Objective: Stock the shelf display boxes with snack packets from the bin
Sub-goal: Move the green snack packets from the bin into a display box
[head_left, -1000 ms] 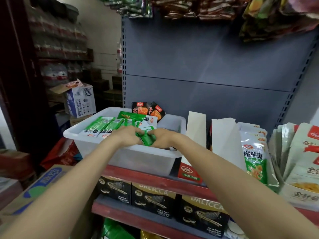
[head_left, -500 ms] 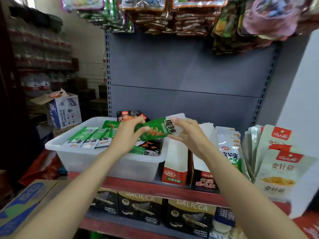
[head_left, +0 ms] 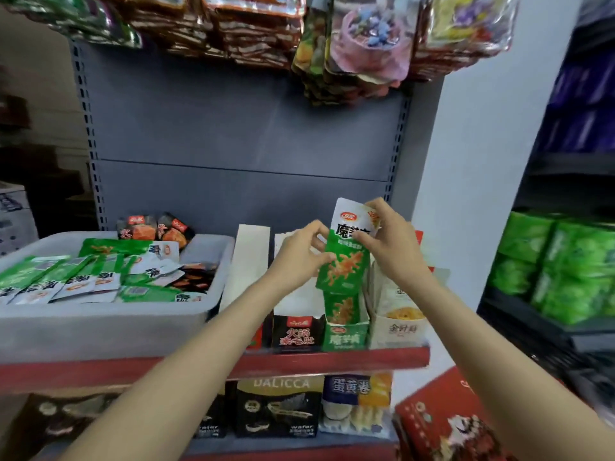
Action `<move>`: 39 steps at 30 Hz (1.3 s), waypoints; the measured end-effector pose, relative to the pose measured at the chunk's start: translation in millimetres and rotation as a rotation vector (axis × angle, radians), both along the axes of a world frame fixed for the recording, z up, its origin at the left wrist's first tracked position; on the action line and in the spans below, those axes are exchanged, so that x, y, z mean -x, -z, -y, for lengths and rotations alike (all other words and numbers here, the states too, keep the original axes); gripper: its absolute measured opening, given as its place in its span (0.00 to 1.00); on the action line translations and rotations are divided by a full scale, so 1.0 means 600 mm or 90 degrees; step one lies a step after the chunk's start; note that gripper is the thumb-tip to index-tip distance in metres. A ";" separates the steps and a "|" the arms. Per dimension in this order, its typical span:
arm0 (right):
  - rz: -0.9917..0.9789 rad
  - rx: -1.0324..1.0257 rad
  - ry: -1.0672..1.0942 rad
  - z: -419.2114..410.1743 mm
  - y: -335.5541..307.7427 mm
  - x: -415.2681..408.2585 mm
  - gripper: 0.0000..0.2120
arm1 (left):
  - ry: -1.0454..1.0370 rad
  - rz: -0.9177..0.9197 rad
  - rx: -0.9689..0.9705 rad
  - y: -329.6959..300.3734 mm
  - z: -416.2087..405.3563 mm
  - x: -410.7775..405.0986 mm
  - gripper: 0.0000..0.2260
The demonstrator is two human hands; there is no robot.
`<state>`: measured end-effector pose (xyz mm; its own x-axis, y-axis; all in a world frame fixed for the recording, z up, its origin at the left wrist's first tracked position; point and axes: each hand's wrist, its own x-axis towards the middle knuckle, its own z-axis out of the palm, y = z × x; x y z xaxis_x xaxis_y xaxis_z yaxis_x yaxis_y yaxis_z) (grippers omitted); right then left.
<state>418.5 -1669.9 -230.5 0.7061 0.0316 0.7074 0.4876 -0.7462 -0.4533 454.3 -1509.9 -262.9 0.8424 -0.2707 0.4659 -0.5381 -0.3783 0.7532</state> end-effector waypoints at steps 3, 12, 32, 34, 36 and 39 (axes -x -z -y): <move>-0.021 0.111 0.055 0.015 0.005 -0.006 0.14 | 0.003 -0.018 -0.040 0.013 0.029 -0.004 0.11; -0.129 0.321 0.080 -0.005 -0.003 -0.046 0.18 | -0.142 0.051 -0.007 0.023 0.028 -0.032 0.11; -0.224 0.282 0.074 0.012 0.024 -0.102 0.11 | -0.134 0.068 -0.223 0.040 0.030 -0.060 0.14; -0.237 0.234 0.055 0.012 0.018 -0.102 0.09 | -0.146 0.083 -0.179 0.033 0.021 -0.056 0.12; -0.222 0.179 0.026 0.013 0.012 -0.099 0.07 | -0.161 0.096 -0.127 0.025 0.009 -0.049 0.09; -0.184 0.127 -0.010 0.001 0.005 -0.083 0.07 | -0.179 0.098 -0.055 0.013 -0.018 -0.028 0.04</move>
<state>468.2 -1670.5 -233.3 0.8744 0.1618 0.4574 0.3727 -0.8276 -0.4198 471.0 -1499.2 -270.9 0.8116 -0.0821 0.5784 -0.5084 -0.5871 0.6300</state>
